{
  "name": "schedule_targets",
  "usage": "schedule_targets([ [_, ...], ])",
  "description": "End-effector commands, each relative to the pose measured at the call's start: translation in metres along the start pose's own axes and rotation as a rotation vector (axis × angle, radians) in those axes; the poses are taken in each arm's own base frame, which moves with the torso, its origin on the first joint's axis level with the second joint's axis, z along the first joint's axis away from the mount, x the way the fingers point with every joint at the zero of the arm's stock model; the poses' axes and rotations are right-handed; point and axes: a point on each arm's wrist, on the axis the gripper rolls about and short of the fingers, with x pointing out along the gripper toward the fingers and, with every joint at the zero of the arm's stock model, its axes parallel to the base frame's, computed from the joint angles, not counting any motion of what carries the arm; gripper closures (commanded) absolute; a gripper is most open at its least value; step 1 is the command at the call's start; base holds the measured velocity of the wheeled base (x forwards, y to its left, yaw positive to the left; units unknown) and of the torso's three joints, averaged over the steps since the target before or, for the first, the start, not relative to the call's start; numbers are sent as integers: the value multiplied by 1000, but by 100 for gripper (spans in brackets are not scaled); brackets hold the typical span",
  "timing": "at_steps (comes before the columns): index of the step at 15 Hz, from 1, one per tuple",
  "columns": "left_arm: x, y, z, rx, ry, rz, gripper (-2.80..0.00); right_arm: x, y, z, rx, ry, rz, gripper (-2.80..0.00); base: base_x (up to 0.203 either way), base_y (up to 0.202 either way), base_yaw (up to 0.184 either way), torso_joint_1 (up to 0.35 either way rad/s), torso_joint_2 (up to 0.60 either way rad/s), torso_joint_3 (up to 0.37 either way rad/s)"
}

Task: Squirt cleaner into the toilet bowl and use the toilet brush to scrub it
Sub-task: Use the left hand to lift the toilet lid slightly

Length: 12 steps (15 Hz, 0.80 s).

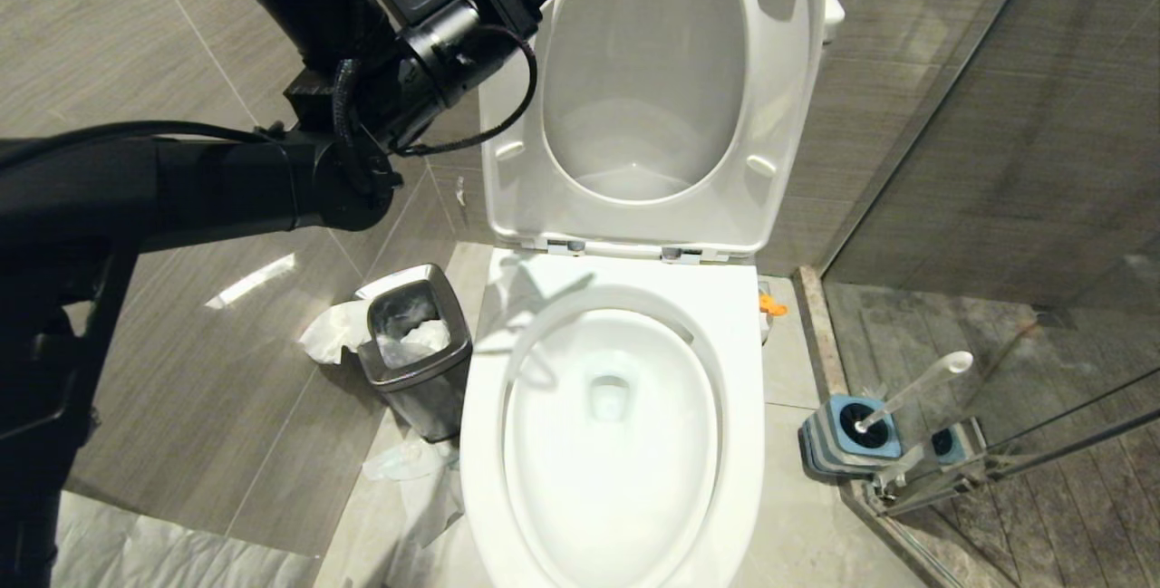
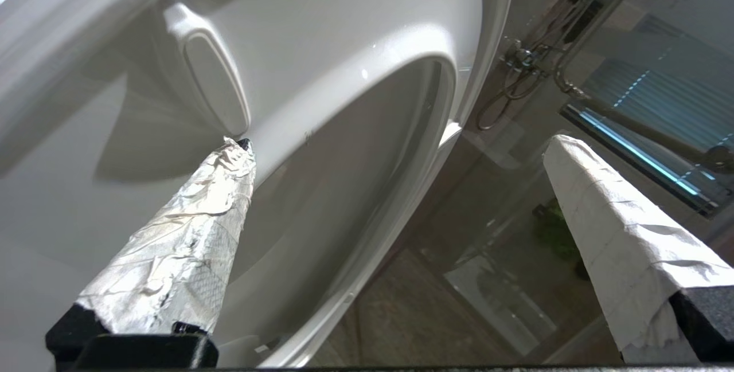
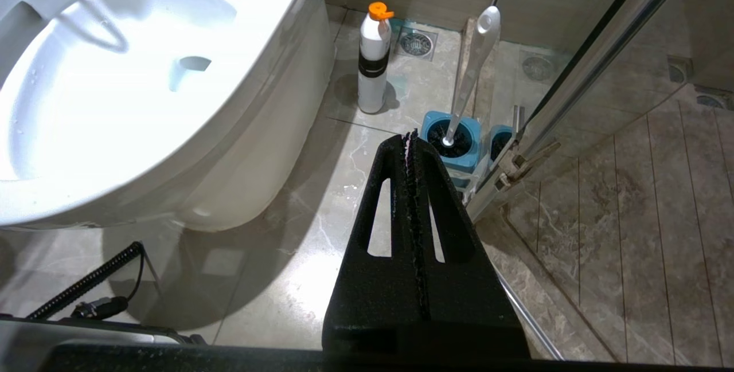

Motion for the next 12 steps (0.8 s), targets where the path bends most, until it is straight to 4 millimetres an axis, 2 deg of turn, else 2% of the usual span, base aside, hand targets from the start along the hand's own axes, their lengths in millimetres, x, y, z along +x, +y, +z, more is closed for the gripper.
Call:
schedule_targets([
  [1,2,1,-6,7,-1,7,-280,0,0,0,-1,1,0,0,0,0,0,0,0,0],
  [8,5,14,-27,45,-11,89,-280,0,0,0,-1,1,1,0,0,0,0,0,0,0],
  [12,6,16,-31,61,-10,103,-280,0,0,0,-1,1,2,0,0,0,0,0,0,0],
])
